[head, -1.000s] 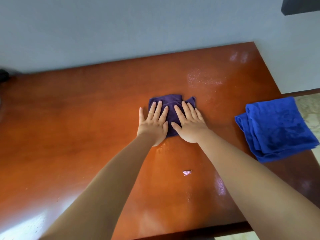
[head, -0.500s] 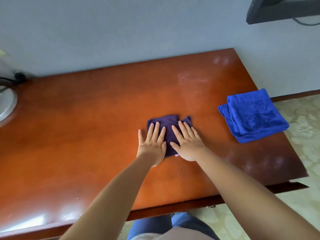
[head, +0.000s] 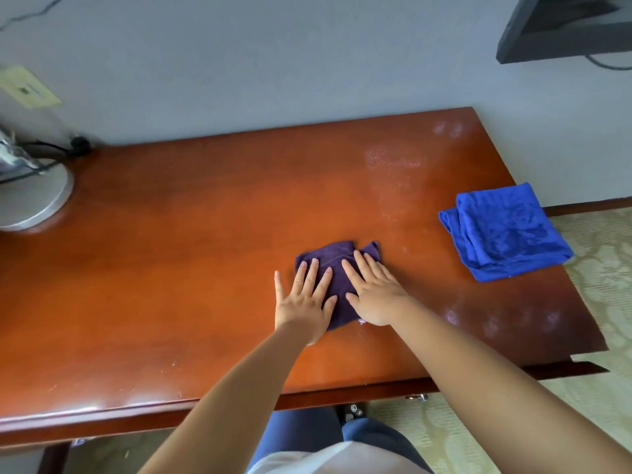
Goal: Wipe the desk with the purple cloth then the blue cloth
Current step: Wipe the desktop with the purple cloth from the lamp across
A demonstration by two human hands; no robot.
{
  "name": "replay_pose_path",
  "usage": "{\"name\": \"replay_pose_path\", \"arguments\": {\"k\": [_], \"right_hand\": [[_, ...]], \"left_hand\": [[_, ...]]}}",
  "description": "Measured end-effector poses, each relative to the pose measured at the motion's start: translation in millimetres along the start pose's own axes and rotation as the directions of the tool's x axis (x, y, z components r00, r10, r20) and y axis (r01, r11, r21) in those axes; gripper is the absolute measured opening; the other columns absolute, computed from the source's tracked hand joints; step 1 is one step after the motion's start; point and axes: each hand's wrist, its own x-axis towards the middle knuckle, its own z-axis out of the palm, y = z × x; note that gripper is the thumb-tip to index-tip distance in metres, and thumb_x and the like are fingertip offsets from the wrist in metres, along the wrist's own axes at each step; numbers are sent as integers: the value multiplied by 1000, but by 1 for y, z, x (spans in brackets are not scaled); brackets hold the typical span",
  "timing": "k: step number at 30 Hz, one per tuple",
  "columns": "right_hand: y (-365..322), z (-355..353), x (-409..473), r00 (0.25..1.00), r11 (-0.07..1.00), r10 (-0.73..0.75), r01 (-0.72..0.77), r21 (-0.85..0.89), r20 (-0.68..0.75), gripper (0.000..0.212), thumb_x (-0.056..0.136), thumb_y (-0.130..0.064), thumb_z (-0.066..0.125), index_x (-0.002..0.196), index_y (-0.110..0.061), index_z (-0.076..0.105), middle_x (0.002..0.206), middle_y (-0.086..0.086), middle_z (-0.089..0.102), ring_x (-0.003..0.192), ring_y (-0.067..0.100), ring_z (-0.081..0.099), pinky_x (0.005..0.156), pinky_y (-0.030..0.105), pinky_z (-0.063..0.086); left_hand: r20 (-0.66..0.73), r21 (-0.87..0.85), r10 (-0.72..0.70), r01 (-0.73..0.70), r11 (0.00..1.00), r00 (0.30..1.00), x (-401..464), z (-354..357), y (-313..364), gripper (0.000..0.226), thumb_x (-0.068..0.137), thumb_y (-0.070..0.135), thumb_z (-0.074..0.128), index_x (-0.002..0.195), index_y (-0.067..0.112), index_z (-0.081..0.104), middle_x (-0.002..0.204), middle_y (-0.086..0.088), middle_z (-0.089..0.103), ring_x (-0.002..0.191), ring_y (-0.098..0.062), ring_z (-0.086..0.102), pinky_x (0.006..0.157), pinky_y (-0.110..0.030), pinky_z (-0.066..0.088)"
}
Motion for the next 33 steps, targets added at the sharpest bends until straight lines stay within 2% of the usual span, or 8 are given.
{"name": "replay_pose_path", "arguments": {"k": [6,12,15,18,22,25,29,33], "right_hand": [[-33,-13,22,999,998,-48,48,-37,-3,62,104,-35,22,152,-26,-15,158,3,-24,146,19,-19,118,35,-10],[-83,-16,33,985,985,-126,110,-131,-120,64,101,-25,32,154,-28,-3,161,2,-15,148,21,-11,119,36,-4],[-115,-12,26,972,993,-111,102,-52,-208,66,96,-14,43,153,-20,11,161,6,2,145,25,9,117,35,12],[-134,-3,17,955,993,-96,111,38,-280,61,95,-11,44,151,-15,22,159,7,15,141,26,19,113,33,21],[-143,11,7,971,985,-104,130,112,-213,60,100,-23,39,154,-12,13,162,8,-2,148,24,-1,119,34,6],[-145,20,6,983,993,-89,101,66,-163,66,102,-34,35,154,-13,0,160,9,-16,148,24,-13,119,36,-3],[-144,32,4,985,994,-97,102,28,-144,66,103,-39,28,153,-15,-9,158,6,-22,146,22,-18,117,36,-8],[-144,47,-10,984,995,-101,96,-35,-145,62,102,-44,11,149,-17,-18,147,-1,-36,138,15,-31,113,34,-17]], "left_hand": [[-40,8,-76,77,997,996,-7,4,-34,58,99,53,3,149,31,-17,158,2,-22,146,-17,-19,113,-58,-14],[-30,18,-161,161,987,987,-39,12,-80,55,101,48,4,151,32,-13,161,-2,-14,148,-19,-11,111,-60,-16],[-52,34,-139,141,989,989,-56,10,-91,54,102,43,13,153,30,-2,162,-7,5,147,-25,9,109,-66,-12],[-80,54,-73,77,996,994,-72,8,-97,54,102,35,22,153,27,10,151,-7,29,133,-27,31,109,-68,-7],[-98,19,-25,27,999,995,-87,9,-103,53,99,27,28,151,25,20,136,-2,40,125,-26,38,109,-67,-8],[-104,-5,-34,34,999,994,-91,12,-106,53,99,23,29,151,21,21,140,-1,41,126,-26,38,109,-65,-10],[-114,6,-44,45,999,993,-90,14,-108,56,99,19,28,152,15,15,139,-2,43,126,-25,40,110,-63,-10],[-157,-23,-44,41,999,987,-80,14,-111,56,99,20,30,152,13,14,141,-2,42,125,-23,45,115,-56,-6]]}}
